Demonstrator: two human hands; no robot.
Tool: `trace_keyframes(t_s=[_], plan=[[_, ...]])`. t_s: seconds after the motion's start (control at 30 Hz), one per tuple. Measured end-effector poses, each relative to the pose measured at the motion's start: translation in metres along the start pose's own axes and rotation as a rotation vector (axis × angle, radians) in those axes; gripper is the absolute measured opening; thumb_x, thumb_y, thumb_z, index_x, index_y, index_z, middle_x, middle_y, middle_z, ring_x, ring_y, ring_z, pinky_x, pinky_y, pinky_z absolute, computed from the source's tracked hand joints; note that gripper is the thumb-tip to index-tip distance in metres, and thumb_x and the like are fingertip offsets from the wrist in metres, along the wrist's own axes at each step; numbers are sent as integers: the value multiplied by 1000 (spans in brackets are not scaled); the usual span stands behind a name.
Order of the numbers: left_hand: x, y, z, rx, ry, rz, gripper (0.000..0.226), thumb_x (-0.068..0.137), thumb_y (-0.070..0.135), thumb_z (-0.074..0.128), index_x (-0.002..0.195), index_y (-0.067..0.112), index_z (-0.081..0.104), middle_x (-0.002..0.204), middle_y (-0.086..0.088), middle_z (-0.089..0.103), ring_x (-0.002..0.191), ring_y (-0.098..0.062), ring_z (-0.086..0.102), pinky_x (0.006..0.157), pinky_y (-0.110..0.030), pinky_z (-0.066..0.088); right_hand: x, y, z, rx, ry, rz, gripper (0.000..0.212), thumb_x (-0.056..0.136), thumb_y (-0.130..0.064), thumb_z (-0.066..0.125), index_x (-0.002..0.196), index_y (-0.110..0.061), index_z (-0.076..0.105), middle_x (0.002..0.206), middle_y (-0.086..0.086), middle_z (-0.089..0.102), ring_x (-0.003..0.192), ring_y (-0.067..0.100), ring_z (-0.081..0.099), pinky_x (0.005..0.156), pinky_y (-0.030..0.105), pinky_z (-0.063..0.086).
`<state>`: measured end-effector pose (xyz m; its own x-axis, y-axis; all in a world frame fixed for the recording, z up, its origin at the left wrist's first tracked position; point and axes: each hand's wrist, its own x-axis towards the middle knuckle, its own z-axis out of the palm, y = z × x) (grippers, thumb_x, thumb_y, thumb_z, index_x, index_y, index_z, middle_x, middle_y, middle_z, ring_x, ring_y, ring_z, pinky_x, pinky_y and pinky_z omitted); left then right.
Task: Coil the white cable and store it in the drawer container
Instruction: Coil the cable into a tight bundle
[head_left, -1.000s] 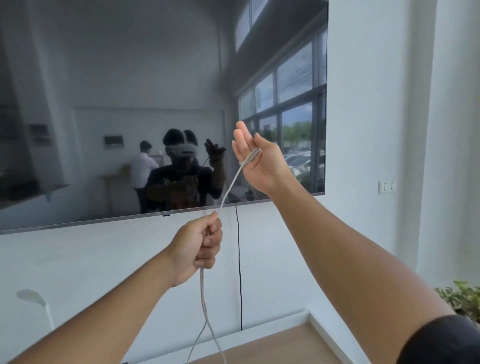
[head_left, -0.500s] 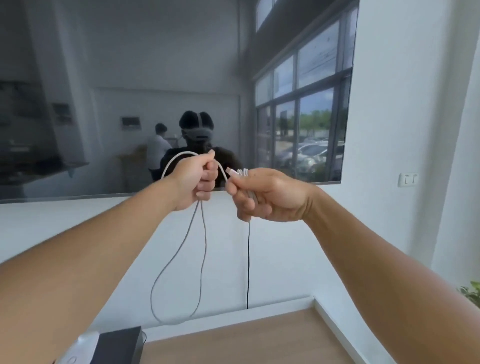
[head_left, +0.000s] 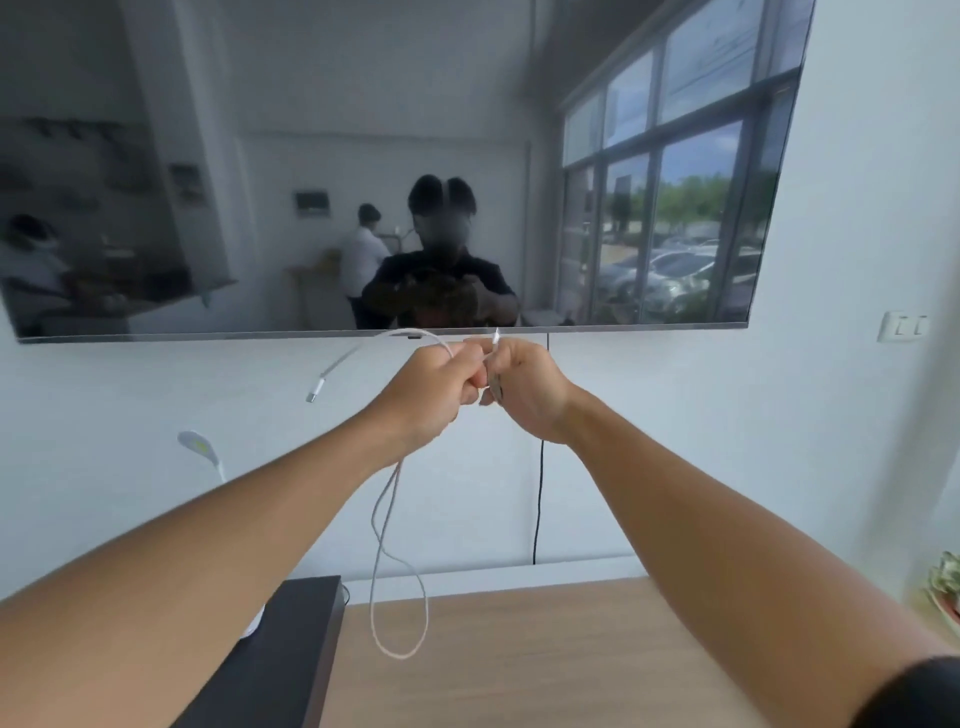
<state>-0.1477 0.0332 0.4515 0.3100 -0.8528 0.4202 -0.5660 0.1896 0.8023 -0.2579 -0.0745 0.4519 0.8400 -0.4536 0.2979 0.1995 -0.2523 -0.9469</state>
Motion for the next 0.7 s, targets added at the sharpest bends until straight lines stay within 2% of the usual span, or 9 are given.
trace_keyframes(t_s=[0.07,0.1,0.17,0.23,0.33,0.43,0.5,0.57,0.7], plan=[[-14,-18,3,-52,6,-44,38,104,35,38,77,14,54,57,3,39,44,-9,28,40,-17,25,8,7,6,210,18,6,47,67,-15,43,108,-7,66,102,15,73,95,33,60,97,45,44],[-20,-26,4,-102,-1,-80,37,104,37,39,79,14,55,57,5,40,44,-10,28,41,-19,24,12,9,9,311,-7,20,50,71,-18,43,115,1,60,118,20,72,102,37,59,100,48,43],[-30,-42,7,-248,-33,-174,35,104,37,40,80,15,55,57,4,40,44,-12,26,42,-22,20,17,12,15,444,-64,14,47,85,-21,41,123,2,56,138,17,66,114,33,63,102,43,44],[-38,-58,9,-394,-70,-281,34,104,35,42,78,16,54,56,3,40,44,-13,24,45,-23,17,18,11,19,537,-108,-28,43,100,-23,35,126,-1,62,141,8,66,124,25,65,106,38,45],[-46,-81,7,-565,-101,-452,35,103,33,42,72,20,50,57,4,36,46,-14,24,45,-24,20,19,9,26,747,-127,-50,44,111,-25,30,127,-4,65,127,4,74,115,20,71,98,31,54],[-48,-98,-3,-669,-92,-532,36,102,29,39,68,21,44,58,3,34,48,-15,26,47,-26,25,17,9,30,857,-154,-3,33,112,-24,32,108,-8,61,88,2,77,71,15,74,66,25,56],[-46,-103,-11,-665,-86,-546,37,102,28,39,66,21,42,57,3,33,48,-16,27,50,-28,28,9,13,33,787,-240,41,31,111,-24,32,94,-14,56,67,-3,67,49,9,58,54,20,42],[-40,-104,-22,-608,-88,-544,40,103,28,40,63,21,41,55,3,32,48,-17,28,53,-31,31,-1,23,35,636,-351,100,33,111,-26,30,88,-17,51,57,-7,58,38,5,44,49,19,32],[-22,-95,-46,-449,-98,-514,40,102,28,42,62,22,42,53,5,33,49,-18,29,56,-32,33,-20,51,35,307,-472,243,34,111,-30,35,87,-15,51,54,-3,50,41,9,37,48,22,26]])
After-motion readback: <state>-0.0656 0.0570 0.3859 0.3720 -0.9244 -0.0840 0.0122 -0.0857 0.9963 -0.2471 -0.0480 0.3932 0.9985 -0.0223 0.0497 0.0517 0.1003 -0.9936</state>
